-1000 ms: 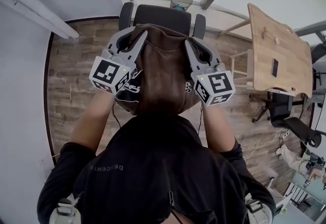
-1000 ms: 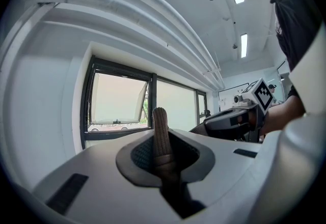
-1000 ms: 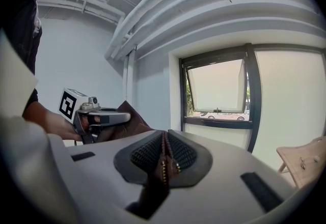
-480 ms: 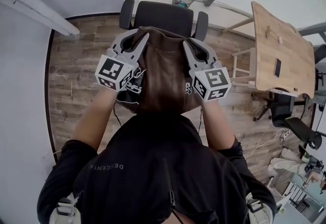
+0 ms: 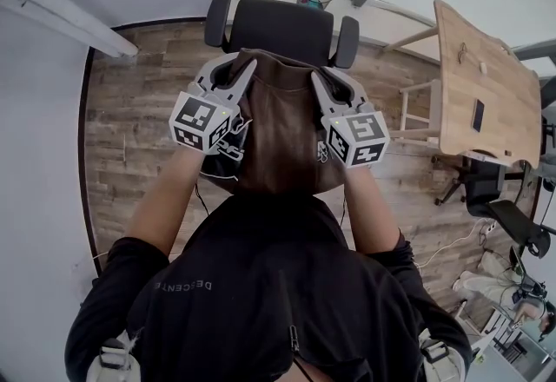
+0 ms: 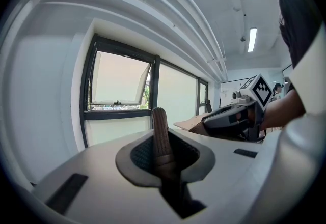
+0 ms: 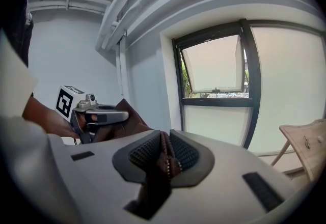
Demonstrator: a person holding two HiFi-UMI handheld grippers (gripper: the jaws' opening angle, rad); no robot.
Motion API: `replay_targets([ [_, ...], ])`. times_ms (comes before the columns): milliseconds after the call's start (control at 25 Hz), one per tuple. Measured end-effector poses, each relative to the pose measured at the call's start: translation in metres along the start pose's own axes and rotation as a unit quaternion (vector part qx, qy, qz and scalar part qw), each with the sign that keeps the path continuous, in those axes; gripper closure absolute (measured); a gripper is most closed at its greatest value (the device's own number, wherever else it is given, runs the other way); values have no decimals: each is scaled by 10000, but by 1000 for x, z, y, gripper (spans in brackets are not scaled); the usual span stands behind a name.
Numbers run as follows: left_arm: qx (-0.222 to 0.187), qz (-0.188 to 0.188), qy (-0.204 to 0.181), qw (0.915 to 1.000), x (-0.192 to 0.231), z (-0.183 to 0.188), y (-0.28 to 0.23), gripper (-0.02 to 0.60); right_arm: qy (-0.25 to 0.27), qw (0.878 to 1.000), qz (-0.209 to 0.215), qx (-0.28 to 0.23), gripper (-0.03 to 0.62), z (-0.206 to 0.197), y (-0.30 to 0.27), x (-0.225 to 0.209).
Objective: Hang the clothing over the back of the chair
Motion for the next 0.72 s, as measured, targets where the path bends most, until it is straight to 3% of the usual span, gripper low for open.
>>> replay_targets([
  [160, 124, -12, 95, 9999, 3, -9, -5, 529, -63, 9998, 15, 165, 520, -9, -8, -3],
  [320, 286, -52, 235, 9993, 5, -15, -12, 518, -175, 9992, 19, 366, 474, -16, -14, -10],
  [520, 360, -40, 277, 9990, 8, -17, -16, 408, -348, 9981, 35, 503, 375, -18, -19, -17],
  [720, 278, -62, 232, 9993, 10, -9, -17, 377, -358, 9984, 18, 448, 358, -12, -18, -17],
])
Point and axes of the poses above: the fingertips, and each gripper's own axes: y backward along the fingers, x to its left, z out of its top, the point moved 9 cm from there along y, backward along the fingers, and after that the axes turned 9 degrees about -z, right-handed, at the moved point
